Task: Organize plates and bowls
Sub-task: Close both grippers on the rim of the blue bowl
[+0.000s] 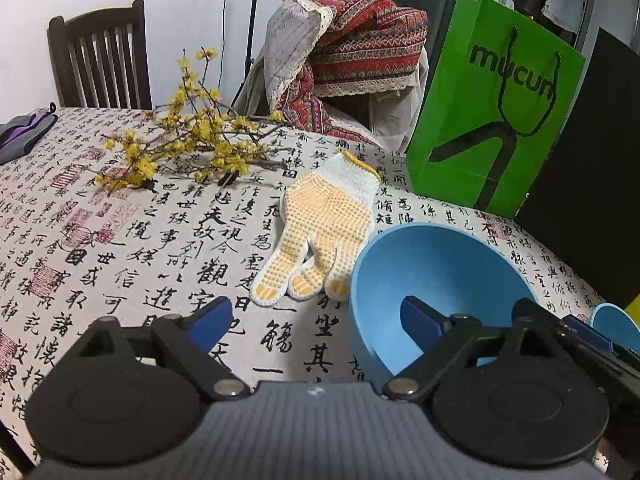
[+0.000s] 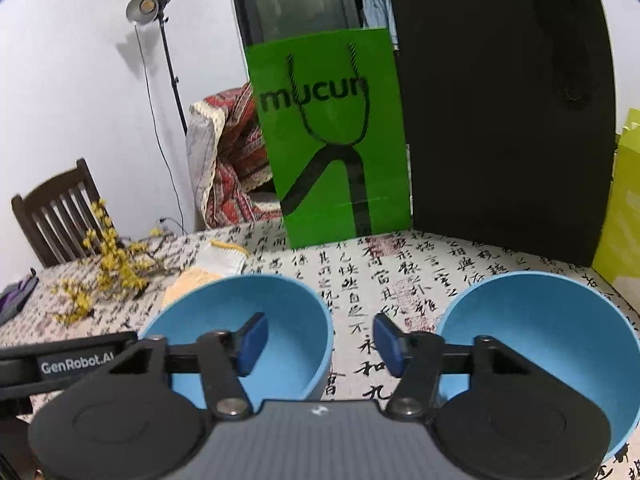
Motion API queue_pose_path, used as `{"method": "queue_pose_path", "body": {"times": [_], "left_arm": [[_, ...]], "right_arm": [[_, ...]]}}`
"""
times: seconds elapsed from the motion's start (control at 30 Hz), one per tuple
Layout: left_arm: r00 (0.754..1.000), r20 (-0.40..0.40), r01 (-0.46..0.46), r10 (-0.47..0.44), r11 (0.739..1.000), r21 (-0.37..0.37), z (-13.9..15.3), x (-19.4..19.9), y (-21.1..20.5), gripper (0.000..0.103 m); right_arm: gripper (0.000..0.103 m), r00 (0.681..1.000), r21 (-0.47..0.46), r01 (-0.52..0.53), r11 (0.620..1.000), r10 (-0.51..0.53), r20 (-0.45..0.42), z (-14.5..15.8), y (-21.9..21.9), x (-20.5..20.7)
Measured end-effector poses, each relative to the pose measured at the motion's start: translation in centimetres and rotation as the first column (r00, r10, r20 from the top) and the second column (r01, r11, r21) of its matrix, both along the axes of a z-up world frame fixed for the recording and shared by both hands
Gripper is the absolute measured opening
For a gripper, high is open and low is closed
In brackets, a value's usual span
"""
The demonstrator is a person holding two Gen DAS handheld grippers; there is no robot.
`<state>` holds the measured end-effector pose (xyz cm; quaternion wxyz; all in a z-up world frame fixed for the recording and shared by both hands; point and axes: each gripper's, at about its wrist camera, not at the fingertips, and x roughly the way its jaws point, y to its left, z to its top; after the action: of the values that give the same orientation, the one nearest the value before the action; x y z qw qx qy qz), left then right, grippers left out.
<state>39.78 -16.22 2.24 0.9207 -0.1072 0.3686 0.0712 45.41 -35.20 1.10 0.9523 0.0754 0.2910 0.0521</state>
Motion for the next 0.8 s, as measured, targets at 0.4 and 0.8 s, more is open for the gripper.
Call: {"method": "queue_pose_path", "body": {"times": [0.4, 0.8], "left_arm": [[0.999, -0.029, 0.039, -0.039, 0.999, -0.011, -0.7, 0.7, -0.1, 0.060], [0.992, -0.069, 0.101, -0.102, 0.995, -0.012, -1.0, 1.8, -1.3, 0.011]], "right_arm": [[0.038, 0.999, -0.078, -0.001, 0.997, -0.003, -0.051, -1.6, 1.6, 0.7], [0.016, 0.993, -0.079, 0.000, 0.997, -0.009, -0.116, -2.8, 2.1, 1.4]]}}
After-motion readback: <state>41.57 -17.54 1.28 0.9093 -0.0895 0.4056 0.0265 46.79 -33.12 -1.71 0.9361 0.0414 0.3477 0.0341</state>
